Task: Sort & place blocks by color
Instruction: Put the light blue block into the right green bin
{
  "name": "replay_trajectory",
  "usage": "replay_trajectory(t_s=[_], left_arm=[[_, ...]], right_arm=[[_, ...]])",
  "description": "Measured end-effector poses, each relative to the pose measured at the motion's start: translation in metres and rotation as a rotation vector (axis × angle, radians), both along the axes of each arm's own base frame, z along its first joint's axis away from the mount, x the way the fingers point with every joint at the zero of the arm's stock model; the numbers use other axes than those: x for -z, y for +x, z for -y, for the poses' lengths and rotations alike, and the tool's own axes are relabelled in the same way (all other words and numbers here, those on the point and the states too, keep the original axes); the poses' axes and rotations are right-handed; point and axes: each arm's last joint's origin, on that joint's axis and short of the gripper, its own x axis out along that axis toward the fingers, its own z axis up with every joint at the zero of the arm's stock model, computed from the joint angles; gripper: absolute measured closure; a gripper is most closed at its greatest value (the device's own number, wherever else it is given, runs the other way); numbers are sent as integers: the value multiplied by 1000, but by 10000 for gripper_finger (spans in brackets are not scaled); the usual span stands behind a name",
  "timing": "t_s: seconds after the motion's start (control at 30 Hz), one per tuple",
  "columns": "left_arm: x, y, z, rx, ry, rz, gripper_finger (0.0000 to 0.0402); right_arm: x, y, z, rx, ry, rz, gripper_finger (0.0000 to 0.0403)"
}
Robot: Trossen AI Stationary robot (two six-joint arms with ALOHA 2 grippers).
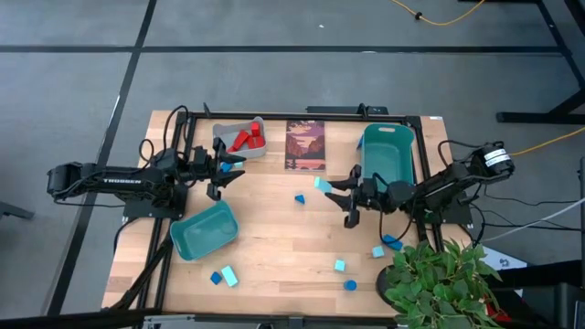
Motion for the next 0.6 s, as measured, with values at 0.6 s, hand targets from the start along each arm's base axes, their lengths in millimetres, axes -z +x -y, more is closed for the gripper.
replay_trajectory(t_s=[0.6], left_arm=[[0, 0, 0, 1, -1, 0, 221]], right_arm=[[-59, -50, 37, 620, 142, -736, 273]])
